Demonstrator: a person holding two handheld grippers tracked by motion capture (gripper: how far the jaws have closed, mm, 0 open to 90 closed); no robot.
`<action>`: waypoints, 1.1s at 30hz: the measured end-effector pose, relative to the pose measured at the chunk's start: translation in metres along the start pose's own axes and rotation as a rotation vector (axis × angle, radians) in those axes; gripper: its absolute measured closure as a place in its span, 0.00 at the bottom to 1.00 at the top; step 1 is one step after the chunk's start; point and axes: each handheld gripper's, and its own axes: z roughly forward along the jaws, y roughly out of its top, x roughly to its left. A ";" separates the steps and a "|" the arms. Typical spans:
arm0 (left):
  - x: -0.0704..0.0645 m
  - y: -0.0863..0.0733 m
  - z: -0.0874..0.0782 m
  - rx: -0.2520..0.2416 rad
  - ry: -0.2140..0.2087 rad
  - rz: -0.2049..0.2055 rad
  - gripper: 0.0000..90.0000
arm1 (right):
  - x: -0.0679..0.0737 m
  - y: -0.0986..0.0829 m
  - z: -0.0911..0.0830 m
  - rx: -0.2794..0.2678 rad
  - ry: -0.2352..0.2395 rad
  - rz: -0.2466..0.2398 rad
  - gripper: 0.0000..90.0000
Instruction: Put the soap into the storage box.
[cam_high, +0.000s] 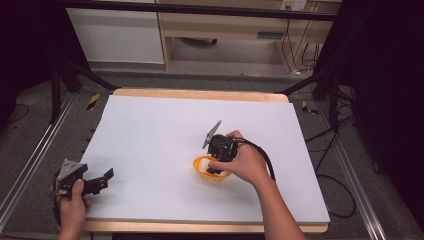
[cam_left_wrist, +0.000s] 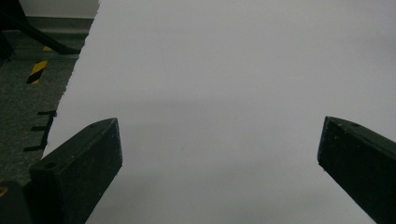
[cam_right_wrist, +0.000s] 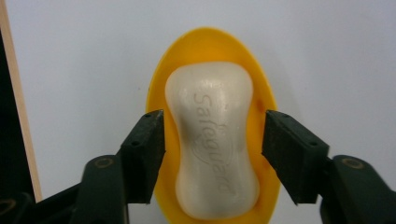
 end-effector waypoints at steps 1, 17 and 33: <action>0.000 0.000 0.000 0.002 0.000 -0.001 0.00 | 0.000 -0.001 -0.003 -0.015 -0.001 0.006 0.44; 0.000 0.000 0.000 0.000 0.002 0.003 0.00 | -0.009 -0.039 -0.024 -0.123 -0.086 0.124 0.13; 0.000 0.000 0.000 0.000 0.002 0.004 0.00 | -0.015 -0.095 -0.036 -0.230 -0.169 0.292 0.01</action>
